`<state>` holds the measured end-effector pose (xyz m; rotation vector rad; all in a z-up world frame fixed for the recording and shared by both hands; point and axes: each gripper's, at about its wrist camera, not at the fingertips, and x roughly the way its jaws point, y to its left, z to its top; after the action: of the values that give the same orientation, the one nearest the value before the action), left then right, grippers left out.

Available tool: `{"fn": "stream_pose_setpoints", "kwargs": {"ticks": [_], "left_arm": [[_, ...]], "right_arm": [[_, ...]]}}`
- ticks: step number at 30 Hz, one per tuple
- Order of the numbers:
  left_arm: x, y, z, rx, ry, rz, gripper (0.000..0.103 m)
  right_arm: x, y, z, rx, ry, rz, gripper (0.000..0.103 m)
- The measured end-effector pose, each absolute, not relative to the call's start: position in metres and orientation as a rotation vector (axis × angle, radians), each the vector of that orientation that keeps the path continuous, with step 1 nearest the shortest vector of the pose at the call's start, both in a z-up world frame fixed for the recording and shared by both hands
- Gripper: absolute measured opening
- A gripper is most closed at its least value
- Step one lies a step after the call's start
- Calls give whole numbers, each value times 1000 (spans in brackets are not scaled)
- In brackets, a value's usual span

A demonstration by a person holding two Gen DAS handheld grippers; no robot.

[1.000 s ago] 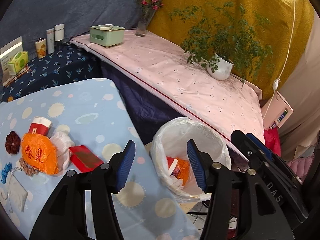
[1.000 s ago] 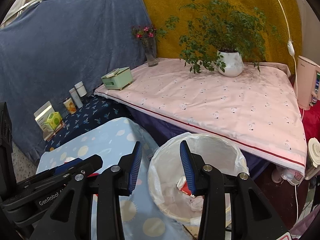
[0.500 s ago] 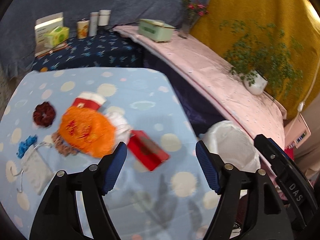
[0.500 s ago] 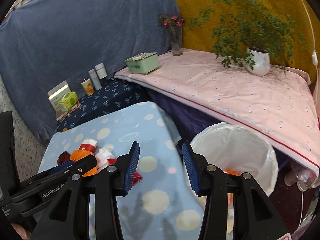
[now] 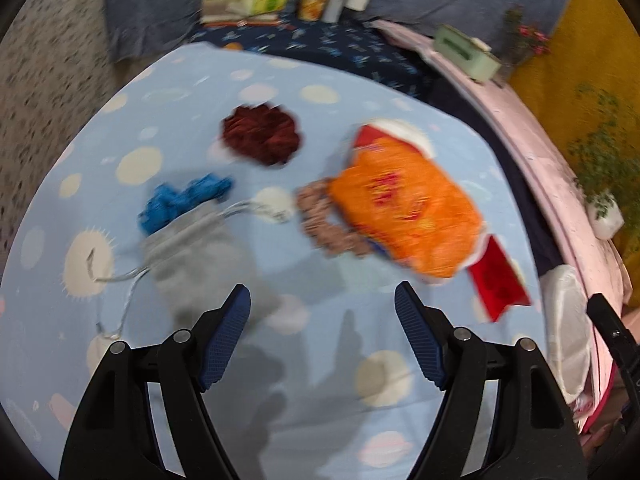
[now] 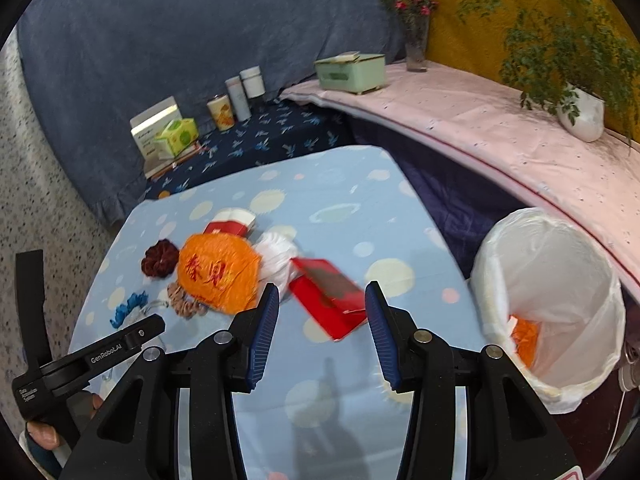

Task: Collect trash
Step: 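Move both tools back over the table toward the red box and pouch, then grasp the grey pouch with the left gripper while the right grasps the red box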

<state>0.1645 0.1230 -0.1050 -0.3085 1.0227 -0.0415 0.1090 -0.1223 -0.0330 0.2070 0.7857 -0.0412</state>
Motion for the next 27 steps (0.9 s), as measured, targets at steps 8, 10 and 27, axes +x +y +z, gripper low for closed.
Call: {"fn": "stream_pose_setpoints", "kwargs": {"ticks": [8, 10, 27], "left_arm": [[166, 157, -140, -366, 1093, 34, 71], [167, 154, -140, -338, 1086, 36, 70], [173, 156, -146, -270, 1085, 150, 69]], "right_arm": [[125, -93, -58, 196, 847, -3, 44], [129, -88, -62, 188, 858, 1, 44], [143, -121, -79, 213, 885, -94, 44]]}}
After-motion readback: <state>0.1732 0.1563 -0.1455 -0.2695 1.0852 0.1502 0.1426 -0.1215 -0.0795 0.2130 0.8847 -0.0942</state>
